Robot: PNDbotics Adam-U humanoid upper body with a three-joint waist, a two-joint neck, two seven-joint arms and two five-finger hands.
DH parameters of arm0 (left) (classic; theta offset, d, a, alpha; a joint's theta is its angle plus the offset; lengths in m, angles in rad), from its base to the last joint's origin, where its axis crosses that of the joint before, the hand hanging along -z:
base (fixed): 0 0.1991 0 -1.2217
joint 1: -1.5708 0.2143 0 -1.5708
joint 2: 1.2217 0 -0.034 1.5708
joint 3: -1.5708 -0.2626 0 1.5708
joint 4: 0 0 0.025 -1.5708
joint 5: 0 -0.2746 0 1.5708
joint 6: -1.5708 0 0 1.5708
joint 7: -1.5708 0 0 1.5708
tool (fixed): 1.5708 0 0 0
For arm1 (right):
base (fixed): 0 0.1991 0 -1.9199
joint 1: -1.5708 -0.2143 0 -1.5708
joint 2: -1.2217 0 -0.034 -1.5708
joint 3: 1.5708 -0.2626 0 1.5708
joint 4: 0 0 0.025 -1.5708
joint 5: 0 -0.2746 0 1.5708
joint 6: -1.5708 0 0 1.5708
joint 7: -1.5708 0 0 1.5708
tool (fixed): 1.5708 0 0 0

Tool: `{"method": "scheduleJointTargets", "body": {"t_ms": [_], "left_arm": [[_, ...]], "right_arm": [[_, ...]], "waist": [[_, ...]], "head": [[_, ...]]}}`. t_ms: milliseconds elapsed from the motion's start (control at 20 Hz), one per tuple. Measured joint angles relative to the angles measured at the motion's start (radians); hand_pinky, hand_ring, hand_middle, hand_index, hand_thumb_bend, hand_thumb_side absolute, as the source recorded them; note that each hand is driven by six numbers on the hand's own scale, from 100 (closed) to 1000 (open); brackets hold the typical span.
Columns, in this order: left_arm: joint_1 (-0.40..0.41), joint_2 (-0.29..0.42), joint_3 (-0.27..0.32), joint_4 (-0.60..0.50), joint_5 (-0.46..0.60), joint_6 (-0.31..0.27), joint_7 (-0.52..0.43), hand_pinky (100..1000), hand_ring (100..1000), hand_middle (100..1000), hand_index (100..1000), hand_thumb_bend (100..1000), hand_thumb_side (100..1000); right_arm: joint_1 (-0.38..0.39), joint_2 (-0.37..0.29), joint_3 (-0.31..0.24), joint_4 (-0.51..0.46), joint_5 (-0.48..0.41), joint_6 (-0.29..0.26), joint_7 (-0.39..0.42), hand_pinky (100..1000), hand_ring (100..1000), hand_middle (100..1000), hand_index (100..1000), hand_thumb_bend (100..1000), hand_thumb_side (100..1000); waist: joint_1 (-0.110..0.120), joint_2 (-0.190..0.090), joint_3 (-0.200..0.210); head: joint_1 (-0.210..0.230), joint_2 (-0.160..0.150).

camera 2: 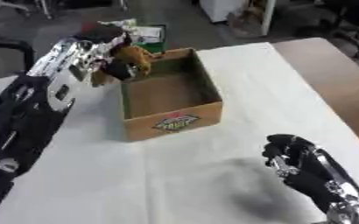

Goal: Pick up objects on the table and place them in the box.

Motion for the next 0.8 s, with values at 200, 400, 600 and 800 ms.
{"method": "scheduleJointTargets", "body": {"t_ms": [200,400,600,800], "left_arm": [[0.021,-0.037,-0.007,0.024,-0.035,-0.009,0.021,592,443,328,435,100,221],[0.047,-0.061,-0.007,0.062,-0.05,-0.007,0.087,596,449,333,439,100,224],[0.065,-0.079,-0.007,0.095,-0.062,-0.005,0.183,598,455,340,445,100,227],[0.081,-0.092,-0.007,0.117,-0.066,-0.009,0.259,609,477,367,472,100,226]], "right_arm": [[-0.004,0.0,0.005,0.0,-0.001,0.001,0.004,627,676,607,738,100,200],[-0.009,0.0,0.005,0.0,-0.001,0.003,0.006,627,676,607,738,100,200],[-0.01,0.0,0.008,0.0,-0.001,0.005,0.008,627,676,607,738,100,200],[-0.013,0.0,0.01,0.0,-0.001,0.007,0.011,626,676,607,738,100,200]], "waist": [[0.001,0.001,-0.011],[0.003,0.004,-0.019],[0.004,0.009,-0.02],[0.004,0.01,-0.021]], "head": [[0.0,0.0],[-0.001,-0.001],[-0.005,-0.002],[-0.007,-0.005]]}}
